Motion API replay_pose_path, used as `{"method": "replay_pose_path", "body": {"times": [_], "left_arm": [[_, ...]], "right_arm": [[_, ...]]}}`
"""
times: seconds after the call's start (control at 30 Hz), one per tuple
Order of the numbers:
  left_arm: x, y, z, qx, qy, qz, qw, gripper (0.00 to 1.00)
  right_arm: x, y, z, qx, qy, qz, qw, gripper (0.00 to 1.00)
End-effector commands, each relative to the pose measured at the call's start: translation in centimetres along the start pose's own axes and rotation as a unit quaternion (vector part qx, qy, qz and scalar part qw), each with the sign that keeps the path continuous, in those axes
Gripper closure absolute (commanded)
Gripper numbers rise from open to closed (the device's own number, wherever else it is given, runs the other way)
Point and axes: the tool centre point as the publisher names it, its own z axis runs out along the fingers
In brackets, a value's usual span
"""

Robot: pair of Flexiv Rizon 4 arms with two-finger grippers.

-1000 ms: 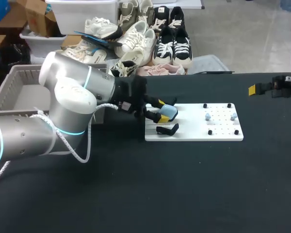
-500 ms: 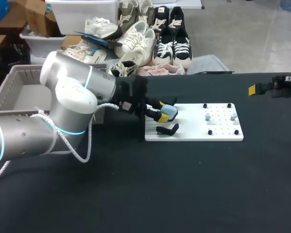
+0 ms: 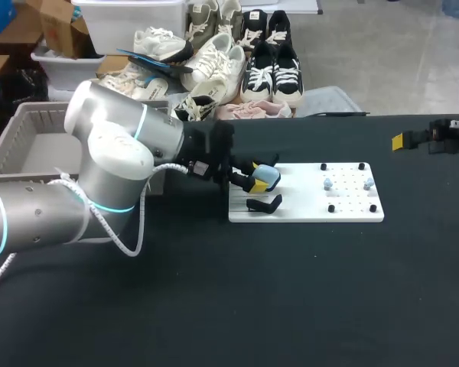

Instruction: Pick up each earbud case from the left stands, insert the matching earbuds, close the lid, and place the case in the box.

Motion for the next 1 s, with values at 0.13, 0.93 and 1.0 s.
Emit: {"method": "replay_pose_path", "body": {"times": [0.13, 0.93, 1.0], "left_arm": [[0.1, 0.4, 0.0, -0.001, 0.000, -0.003, 1.000, 0.59], [-0.2, -0.1, -0.9, 0.001, -0.005, -0.002, 1.000, 1.00], [-0.6, -0.3, -1.1, 0.000, -0.011, -0.003, 1.000, 1.00]], "right_arm": [[0.0, -0.1, 0.0, -0.002, 0.000, -0.001, 1.000, 0.00], [0.0, -0.1, 0.0, -0.002, 0.000, -0.001, 1.000, 0.00], [0.0, -0.1, 0.0, -0.002, 0.000, -0.001, 1.000, 0.00]]}}
